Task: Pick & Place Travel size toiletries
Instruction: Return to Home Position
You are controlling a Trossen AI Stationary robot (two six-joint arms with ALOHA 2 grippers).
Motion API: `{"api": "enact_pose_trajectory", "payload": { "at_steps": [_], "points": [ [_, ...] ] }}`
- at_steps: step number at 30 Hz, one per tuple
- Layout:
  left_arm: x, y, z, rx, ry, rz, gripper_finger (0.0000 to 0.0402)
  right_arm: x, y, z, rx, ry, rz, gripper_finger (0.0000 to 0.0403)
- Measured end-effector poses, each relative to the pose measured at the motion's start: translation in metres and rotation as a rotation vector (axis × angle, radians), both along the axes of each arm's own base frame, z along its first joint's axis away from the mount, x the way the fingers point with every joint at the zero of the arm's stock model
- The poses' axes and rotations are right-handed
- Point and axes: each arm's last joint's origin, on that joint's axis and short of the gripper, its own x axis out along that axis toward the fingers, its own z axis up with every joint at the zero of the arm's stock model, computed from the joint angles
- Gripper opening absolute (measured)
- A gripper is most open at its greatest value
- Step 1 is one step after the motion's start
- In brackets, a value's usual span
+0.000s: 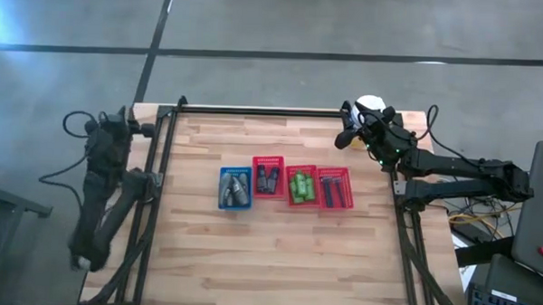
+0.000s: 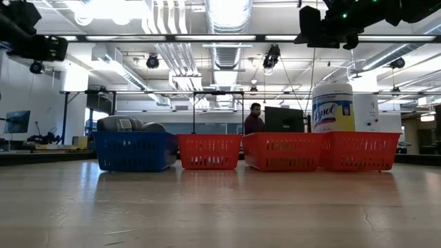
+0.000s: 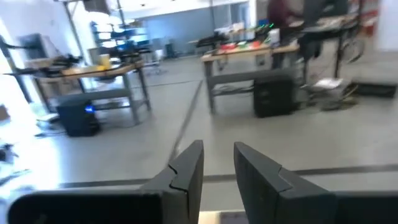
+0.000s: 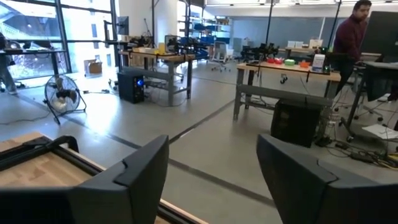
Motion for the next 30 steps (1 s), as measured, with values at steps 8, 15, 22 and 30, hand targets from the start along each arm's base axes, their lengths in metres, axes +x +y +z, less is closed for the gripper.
{"api": "enact_pose_trajectory", "payload": {
  "at_steps": [8,15,22,30],
  "points": [
    [0.006,0.022,-0.030,0.030,0.072,-0.365,0.0094,0.000,0.000,0.000,0.000,-0.001,-0.001,0.0223],
    [0.003,0.039,-0.061,0.058,-0.049,-0.222,0.0094,0.000,0.000,0.000,0.000,0.000,-0.001,0.0222],
    [0.005,0.048,-0.091,0.041,-0.131,-0.265,0.0094,0.000,0.000,0.000,0.000,0.000,-0.001,0.0245],
    [0.004,0.049,-0.093,0.035,-0.087,-0.211,0.0094,0.000,0.000,0.000,0.000,0.001,-0.001,0.0272]
  ]
}}
